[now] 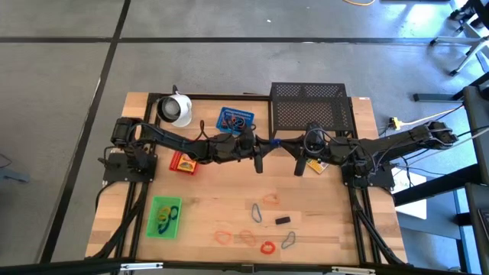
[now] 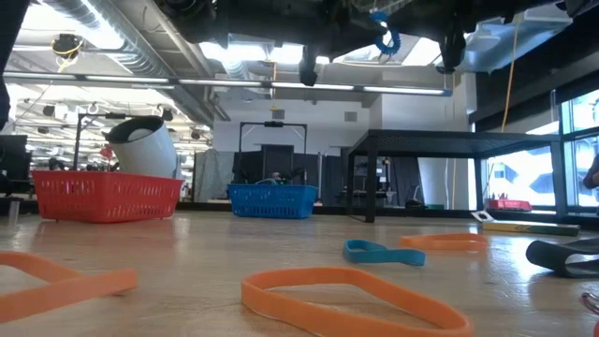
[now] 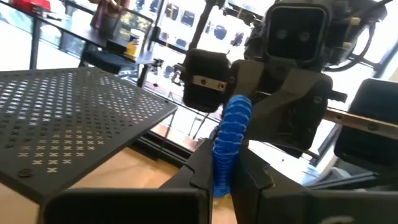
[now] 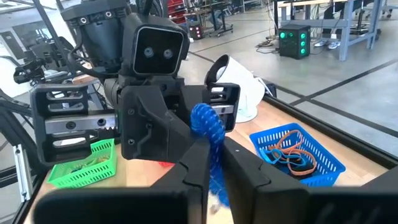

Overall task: Pick & Place Office Desk Supplies
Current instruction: Put the blue spring keychain into the green bin

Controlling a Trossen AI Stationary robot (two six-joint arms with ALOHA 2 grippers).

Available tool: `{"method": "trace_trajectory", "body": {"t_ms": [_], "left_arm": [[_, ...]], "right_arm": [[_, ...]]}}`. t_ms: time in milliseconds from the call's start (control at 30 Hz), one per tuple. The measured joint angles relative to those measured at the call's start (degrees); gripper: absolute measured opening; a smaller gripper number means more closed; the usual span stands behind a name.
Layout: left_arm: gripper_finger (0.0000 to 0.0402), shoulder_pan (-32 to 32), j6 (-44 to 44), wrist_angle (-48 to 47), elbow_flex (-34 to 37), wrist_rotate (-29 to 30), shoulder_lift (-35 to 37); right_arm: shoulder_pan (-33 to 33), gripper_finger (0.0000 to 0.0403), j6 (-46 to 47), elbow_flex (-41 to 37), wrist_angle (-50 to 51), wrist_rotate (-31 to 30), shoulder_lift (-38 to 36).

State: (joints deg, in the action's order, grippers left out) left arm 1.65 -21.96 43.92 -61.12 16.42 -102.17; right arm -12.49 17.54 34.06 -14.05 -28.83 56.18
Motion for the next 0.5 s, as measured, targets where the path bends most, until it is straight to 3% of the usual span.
{"method": "trace_trajectory", "body": {"t_ms": [267, 400, 500], "left_arm": [[0.0024, 0.0, -4.52, -2.7, 0.0, -1.53, 0.0], [0.0025, 0.0, -8.24, -9.22, 0.0, -1.65, 0.02], [0.0025, -0.04, -11.59, -17.45, 0.0, -5.31, 1.02]], "right_arm": [[0.62, 0.0124, 0.22, 0.0, 0.22, 2.99, 0.0], [0.68, 0.0161, 0.04, 0.0, 2.1, 2.99, -0.01], [0.68, 0.0176, 1.92, 0.0, 3.2, 4.89, -0.02]]}}
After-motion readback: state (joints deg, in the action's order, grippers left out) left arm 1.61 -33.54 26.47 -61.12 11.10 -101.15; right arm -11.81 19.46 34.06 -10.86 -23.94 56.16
